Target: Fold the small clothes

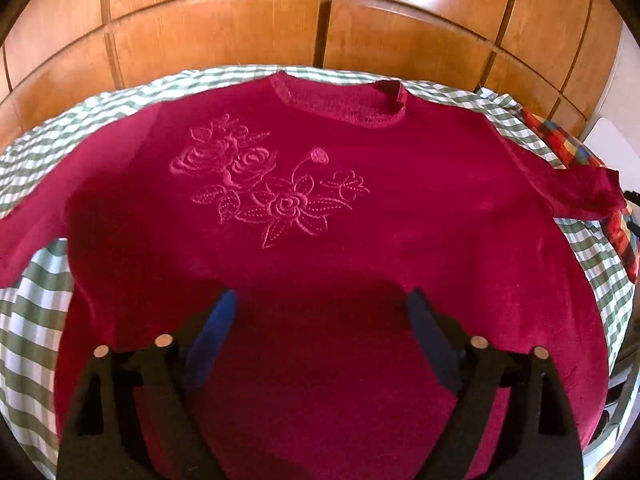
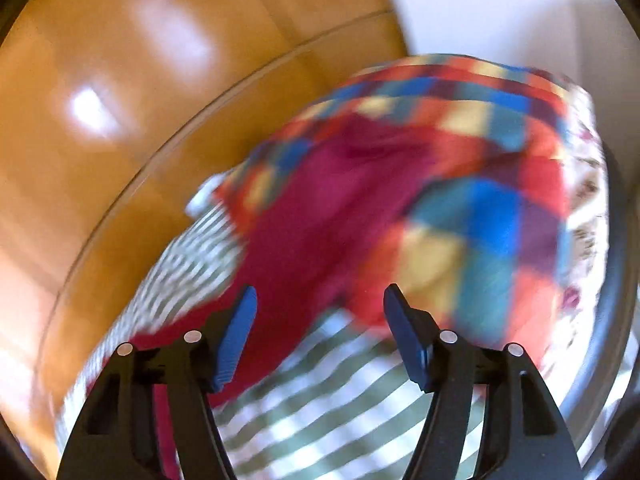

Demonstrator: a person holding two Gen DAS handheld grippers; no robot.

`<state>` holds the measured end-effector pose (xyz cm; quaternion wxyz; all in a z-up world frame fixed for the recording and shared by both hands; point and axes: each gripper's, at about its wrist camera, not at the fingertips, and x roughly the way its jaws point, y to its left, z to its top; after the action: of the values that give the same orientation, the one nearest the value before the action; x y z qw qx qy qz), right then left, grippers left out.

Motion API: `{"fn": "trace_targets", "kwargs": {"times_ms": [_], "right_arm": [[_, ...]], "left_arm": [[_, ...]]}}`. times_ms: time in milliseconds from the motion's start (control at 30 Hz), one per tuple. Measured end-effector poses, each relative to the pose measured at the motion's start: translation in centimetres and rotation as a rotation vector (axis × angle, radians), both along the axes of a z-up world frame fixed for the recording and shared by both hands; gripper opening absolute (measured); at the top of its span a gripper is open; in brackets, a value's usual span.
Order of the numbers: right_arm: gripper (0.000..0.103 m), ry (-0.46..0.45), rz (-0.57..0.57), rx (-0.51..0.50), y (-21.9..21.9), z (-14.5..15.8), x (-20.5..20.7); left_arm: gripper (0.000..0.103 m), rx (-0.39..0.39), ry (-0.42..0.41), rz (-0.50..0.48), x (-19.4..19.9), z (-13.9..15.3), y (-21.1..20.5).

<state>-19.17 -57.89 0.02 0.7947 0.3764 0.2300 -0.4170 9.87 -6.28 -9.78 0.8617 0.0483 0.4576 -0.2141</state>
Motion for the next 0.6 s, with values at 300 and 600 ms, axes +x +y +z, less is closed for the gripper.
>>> {"fn": "trace_targets", "kwargs": {"times_ms": [300,600], "right_arm": [[0.007,0.11,0.015,-0.018,-4.3,0.1,3.0],[0.007,-0.072,0.399,-0.131,5.7,7.5,11.4]], "left_arm": [[0.097,0.028,-0.006,-0.016,0.0,-0.4,-0.7],[0.1,-0.032,0.016,-0.021,0.2,0.0,-0.1]]}}
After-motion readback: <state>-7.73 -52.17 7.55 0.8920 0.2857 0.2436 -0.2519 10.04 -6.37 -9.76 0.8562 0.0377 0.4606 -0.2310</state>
